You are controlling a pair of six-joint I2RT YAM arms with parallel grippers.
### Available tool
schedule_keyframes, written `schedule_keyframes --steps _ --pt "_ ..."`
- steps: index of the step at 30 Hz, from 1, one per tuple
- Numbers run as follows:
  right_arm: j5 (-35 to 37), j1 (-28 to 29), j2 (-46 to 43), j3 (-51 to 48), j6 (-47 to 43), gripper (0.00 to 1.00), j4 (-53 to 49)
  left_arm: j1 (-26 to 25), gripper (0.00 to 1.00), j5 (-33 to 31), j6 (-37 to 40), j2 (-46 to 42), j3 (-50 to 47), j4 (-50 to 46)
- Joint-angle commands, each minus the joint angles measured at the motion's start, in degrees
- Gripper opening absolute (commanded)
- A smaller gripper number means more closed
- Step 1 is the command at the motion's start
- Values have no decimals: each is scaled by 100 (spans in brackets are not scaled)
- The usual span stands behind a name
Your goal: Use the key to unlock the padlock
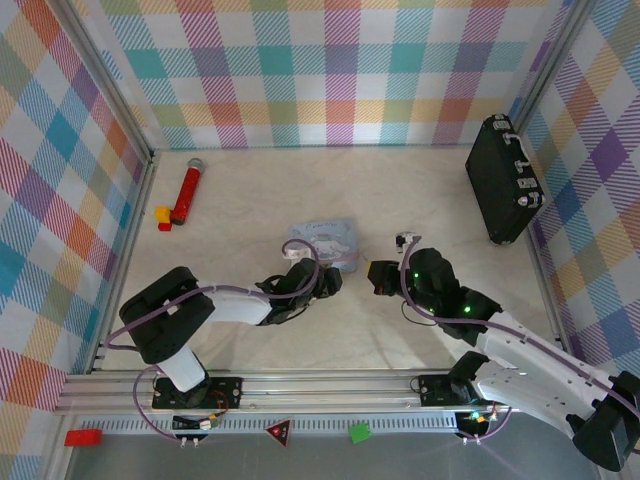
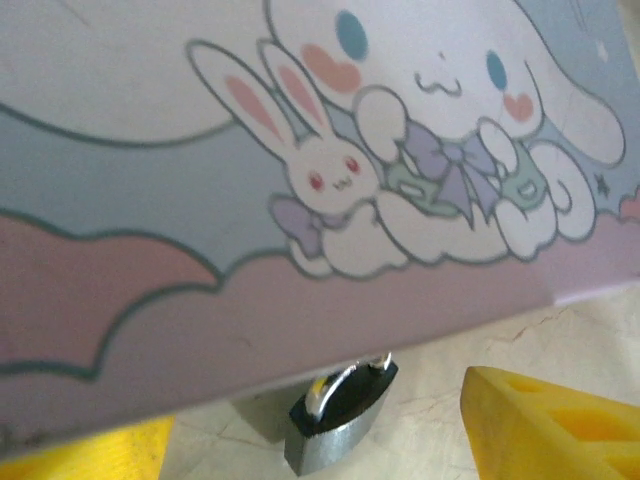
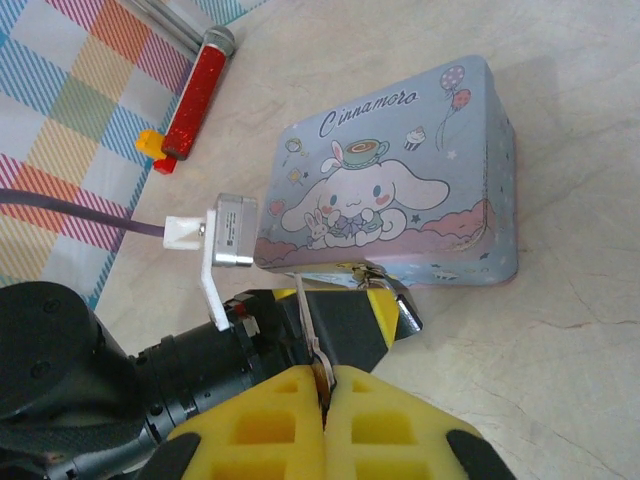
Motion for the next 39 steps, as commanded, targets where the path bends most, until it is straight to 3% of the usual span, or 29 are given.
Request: schedule_keyframes --steps 1,10,19,25,36,39 --pt "-100 -41 -117 -76 79 0 280 75 72 158 -229 250 -29 468" --pt "-218 -37 -57 -178 204 0 489 97 61 163 -162 785 409 369" --pt "-281 -39 0 -223 295 0 582 110 37 83 -158 898 488 389" --pt "-311 -35 38 -242 341 0 615 110 27 123 -119 793 364 494" --pt "-317 -56 219 -425 767 0 707 108 19 209 -301 128 402 -200" --pt "-893 -466 545 -382 847 0 547 170 17 453 -335 34 590 -674"
